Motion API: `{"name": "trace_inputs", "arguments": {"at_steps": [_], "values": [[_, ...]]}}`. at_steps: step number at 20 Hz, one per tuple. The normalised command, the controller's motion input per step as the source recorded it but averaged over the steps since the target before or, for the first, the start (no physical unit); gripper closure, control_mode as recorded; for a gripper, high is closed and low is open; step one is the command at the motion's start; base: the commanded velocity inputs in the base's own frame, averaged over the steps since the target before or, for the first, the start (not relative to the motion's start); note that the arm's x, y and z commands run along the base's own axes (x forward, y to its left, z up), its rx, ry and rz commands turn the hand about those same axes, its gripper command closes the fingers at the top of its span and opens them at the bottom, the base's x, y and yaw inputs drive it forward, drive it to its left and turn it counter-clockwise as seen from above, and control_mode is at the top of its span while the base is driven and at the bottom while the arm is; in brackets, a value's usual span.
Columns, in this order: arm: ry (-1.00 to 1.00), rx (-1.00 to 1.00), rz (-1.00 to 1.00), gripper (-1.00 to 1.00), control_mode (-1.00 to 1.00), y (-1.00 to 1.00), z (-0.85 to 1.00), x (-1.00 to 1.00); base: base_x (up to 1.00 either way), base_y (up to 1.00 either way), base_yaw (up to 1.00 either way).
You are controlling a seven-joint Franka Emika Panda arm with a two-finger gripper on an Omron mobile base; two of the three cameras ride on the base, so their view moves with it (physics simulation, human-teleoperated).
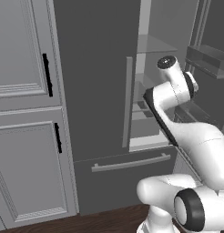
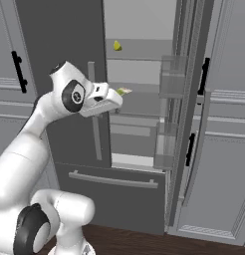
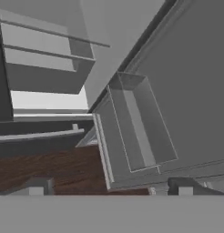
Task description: Grab a lemon wedge from the fridge and one ice cube from the ice bowl, and put them in the glass of lemonade.
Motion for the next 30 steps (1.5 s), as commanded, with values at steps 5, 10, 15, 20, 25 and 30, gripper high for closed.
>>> {"name": "trace_inputs", "arguments": {"at_steps": [5,10,15,20,25,30], "values": [[0.0,0.4,0.64,-1.0,-1.0,0.83,-0.1,0.01,0.0,0.0,0.0],[0.0,0.24,0.58,-1.0,-1.0,0.84,-0.02,0.03,0.0,0.0,0.0],[-0.06,0.03,0.11,-1.0,-1.0,0.56,0.01,0.18,0.0,0.0,0.0],[0.01,-0.15,-0.19,-1.0,-1.0,0.54,0.0,0.84,0.0,0.0,0.0],[0.02,-0.05,-0.38,-1.0,-1.0,0.15,-0.02,0.82,0.0,0.0,0.0],[0.0,0.23,-0.3,-1.0,-1.0,-0.26,0.0,0.07,0.0,0.0,0.0]]}}
